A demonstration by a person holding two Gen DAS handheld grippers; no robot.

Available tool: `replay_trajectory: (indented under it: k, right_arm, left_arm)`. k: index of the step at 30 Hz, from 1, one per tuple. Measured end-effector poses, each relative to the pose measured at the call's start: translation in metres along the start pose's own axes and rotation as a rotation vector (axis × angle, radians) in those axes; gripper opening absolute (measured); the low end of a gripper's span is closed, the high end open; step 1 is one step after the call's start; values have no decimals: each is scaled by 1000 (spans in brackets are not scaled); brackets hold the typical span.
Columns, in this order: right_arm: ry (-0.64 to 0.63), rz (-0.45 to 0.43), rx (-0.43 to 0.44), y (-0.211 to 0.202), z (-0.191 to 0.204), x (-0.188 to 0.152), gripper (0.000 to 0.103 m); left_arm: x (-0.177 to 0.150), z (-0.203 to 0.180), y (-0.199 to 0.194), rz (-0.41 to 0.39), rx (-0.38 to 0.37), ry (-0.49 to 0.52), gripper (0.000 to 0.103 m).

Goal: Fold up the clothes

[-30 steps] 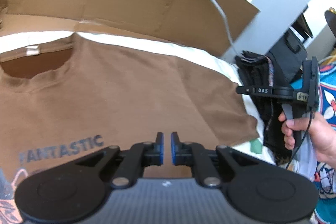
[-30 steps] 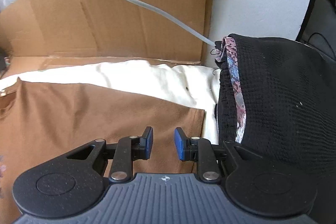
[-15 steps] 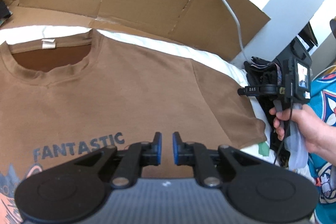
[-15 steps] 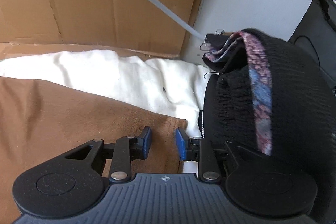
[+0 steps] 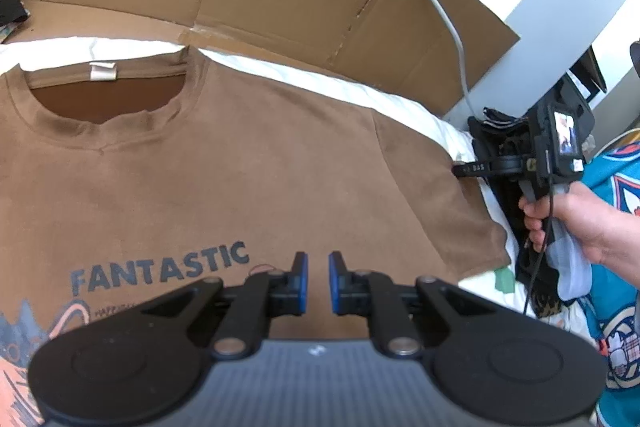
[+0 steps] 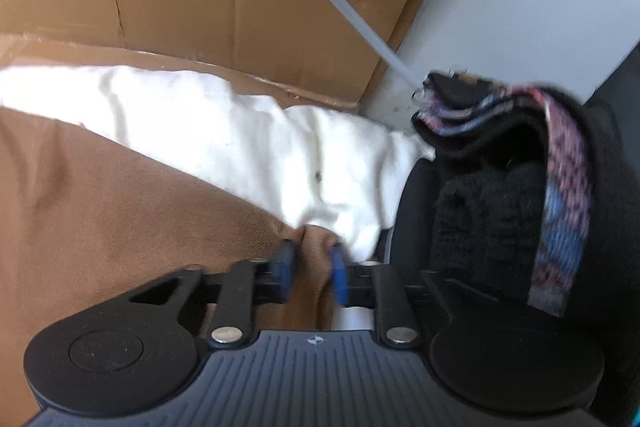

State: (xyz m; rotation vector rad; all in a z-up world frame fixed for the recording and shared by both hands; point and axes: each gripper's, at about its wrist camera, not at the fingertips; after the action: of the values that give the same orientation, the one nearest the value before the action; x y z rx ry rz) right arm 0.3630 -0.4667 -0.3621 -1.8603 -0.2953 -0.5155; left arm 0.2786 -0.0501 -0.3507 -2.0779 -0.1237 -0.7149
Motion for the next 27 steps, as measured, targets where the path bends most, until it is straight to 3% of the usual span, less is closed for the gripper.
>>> replay_trajectory:
  k: [13,15,17,19,24,27]
  right_arm:
    - [-76,-2,-68,3,8,11,12]
    - [-66,-1,-52,-8,8,11,19]
    - [-53,-13,-18,-24,8,9,40]
    - [-58,-63,52,-48,10,-1,49]
    - [-136,-142,184,-83,19,-39,46]
    - [-158,-154,213,-83,20,-55,34]
  left_arm:
    - [0,4,-2,-2,4,-6,10]
    - [0,4,-1,-5,-1,-11,10]
    - [2,3,2,-3,-9,-12,10]
    - [6,-1,8,-1,-20,-6,10]
    - [21,-20,29,13,-54,38,10]
    - [29,-33,39,16,-70,56,10]
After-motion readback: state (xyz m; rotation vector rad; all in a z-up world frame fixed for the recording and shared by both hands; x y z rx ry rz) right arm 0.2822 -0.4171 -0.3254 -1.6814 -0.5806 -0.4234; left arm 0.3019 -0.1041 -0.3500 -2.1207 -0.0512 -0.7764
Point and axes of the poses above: each gripper's, at about its wrist camera, not at the fingertips, and y roughly the way its jaws point, z to its left, x to its top, and after that the axes turned 1 degree about -y, right-handed
